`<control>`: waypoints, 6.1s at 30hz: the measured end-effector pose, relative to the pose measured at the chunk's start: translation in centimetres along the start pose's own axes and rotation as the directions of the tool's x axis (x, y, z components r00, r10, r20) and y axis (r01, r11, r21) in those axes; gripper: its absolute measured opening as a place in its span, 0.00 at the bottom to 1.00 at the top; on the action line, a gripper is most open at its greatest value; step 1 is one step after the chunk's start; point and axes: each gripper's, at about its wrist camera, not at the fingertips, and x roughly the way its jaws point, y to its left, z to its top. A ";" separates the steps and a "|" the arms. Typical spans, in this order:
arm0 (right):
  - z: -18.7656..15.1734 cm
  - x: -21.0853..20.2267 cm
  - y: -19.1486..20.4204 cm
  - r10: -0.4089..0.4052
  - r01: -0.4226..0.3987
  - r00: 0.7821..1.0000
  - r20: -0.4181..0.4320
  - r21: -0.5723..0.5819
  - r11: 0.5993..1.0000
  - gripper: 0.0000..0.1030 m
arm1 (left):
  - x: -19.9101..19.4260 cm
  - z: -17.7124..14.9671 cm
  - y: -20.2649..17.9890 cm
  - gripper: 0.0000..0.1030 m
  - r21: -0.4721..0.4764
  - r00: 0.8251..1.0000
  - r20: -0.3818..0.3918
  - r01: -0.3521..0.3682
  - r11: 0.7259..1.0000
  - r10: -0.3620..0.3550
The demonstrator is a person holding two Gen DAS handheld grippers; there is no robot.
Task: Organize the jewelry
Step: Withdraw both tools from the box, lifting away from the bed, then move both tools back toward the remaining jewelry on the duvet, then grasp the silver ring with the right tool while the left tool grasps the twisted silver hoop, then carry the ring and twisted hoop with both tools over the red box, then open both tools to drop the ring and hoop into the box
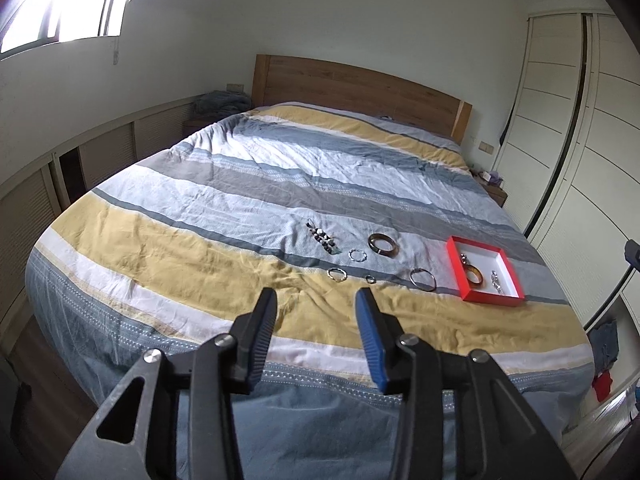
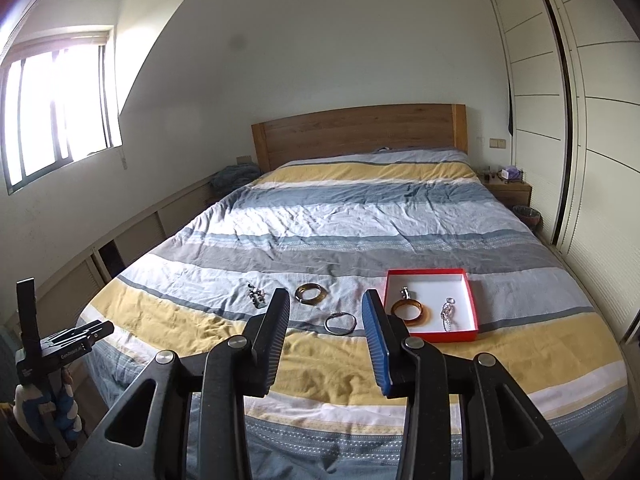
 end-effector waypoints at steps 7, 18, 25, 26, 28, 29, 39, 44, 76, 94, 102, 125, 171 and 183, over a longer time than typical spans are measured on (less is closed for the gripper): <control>-1.1 -0.1 1.8 0.027 -0.027 1.000 -0.013 -0.017 0.999 0.39 | -2.2 -0.3 1.4 0.38 -0.026 0.999 0.041 -0.018 1.000 0.019; -1.9 2.6 1.2 0.031 -0.031 0.998 -0.060 0.008 1.000 0.40 | -0.2 -0.5 1.9 0.38 -0.060 0.999 0.013 -0.030 0.998 0.031; -2.9 7.7 -0.1 0.047 -0.042 0.990 -0.134 0.043 0.998 0.40 | 4.4 -0.6 2.0 0.38 -0.049 0.997 -0.036 -0.072 0.996 0.070; -3.1 8.5 -0.3 0.050 -0.044 0.988 -0.146 0.045 0.998 0.40 | 5.1 -0.6 2.0 0.38 -0.045 0.996 -0.047 -0.075 0.996 0.073; -3.7 10.0 -0.6 0.055 -0.048 0.984 -0.170 0.049 0.998 0.40 | 6.6 -0.7 1.9 0.38 -0.039 0.995 -0.070 -0.078 0.996 0.075; -4.0 10.7 -0.7 0.056 -0.048 0.982 -0.182 0.051 0.998 0.40 | 7.4 -0.9 1.8 0.38 -0.038 0.994 -0.081 -0.081 0.996 0.078; -7.2 17.6 -2.9 0.075 -0.046 0.951 -0.299 0.102 0.994 0.40 | 13.6 -2.3 0.2 0.38 -0.008 0.984 -0.165 -0.073 0.997 0.071; -8.8 20.7 -4.0 0.083 -0.041 0.932 -0.354 0.125 0.991 0.40 | 16.7 -3.1 -1.5 0.38 0.026 0.977 -0.211 -0.036 0.999 0.041; -11.4 34.2 0.8 0.200 -0.182 0.859 -0.472 0.084 0.980 0.39 | 30.0 -2.2 -1.1 0.37 0.002 0.953 -0.304 0.002 1.000 -0.001; -12.8 42.8 6.6 0.282 -0.318 0.810 -0.514 0.020 0.948 0.32 | 40.7 -1.7 -1.8 0.11 -0.006 0.923 -0.383 0.048 0.999 -0.046; -13.1 45.8 8.1 0.282 -0.337 0.810 -0.515 -0.015 0.941 0.27 | 40.5 -2.0 -0.1 0.05 -0.054 0.950 -0.310 0.028 0.998 -0.044; -9.8 40.9 6.1 0.250 -0.289 0.867 -0.432 -0.025 0.957 0.19 | 35.9 -0.5 -3.5 0.05 -0.007 0.962 -0.264 0.068 0.998 -0.068; -4.3 47.4 -28.9 -0.183 0.135 0.814 -0.552 -0.126 0.983 0.20 | 54.2 1.7 -43.3 0.05 0.373 0.851 -0.508 0.358 0.856 -0.134; -3.1 44.2 -28.2 -0.243 0.183 0.823 -0.514 -0.165 0.969 0.23 | 52.6 3.4 -40.3 0.06 0.284 0.846 -0.498 0.368 0.886 -0.191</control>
